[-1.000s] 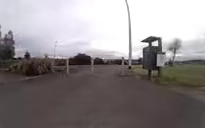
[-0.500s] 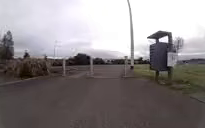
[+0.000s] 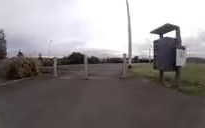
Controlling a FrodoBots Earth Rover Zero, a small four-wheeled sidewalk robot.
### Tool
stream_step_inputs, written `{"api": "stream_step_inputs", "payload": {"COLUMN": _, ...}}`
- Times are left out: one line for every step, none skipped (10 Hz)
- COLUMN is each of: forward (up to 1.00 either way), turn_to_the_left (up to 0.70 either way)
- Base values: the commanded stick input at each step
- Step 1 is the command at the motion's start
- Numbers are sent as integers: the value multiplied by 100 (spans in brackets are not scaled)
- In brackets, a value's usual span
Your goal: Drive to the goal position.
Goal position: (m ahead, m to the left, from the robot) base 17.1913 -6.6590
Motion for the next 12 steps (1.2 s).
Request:
{"api": "stream_step_inputs", "payload": {"forward": 100, "turn_to_the_left": 0}}
{"api": "stream_step_inputs", "payload": {"forward": 100, "turn_to_the_left": 0}}
{"api": "stream_step_inputs", "payload": {"forward": 100, "turn_to_the_left": 0}}
{"api": "stream_step_inputs", "payload": {"forward": 100, "turn_to_the_left": -17}}
{"api": "stream_step_inputs", "payload": {"forward": 100, "turn_to_the_left": -35}}
{"api": "stream_step_inputs", "payload": {"forward": 100, "turn_to_the_left": -27}}
{"api": "stream_step_inputs", "payload": {"forward": 100, "turn_to_the_left": -8}}
{"api": "stream_step_inputs", "payload": {"forward": 100, "turn_to_the_left": 0}}
{"api": "stream_step_inputs", "payload": {"forward": 100, "turn_to_the_left": 0}}
{"api": "stream_step_inputs", "payload": {"forward": 100, "turn_to_the_left": 0}}
{"api": "stream_step_inputs", "payload": {"forward": 100, "turn_to_the_left": 0}}
{"api": "stream_step_inputs", "payload": {"forward": 100, "turn_to_the_left": -31}}
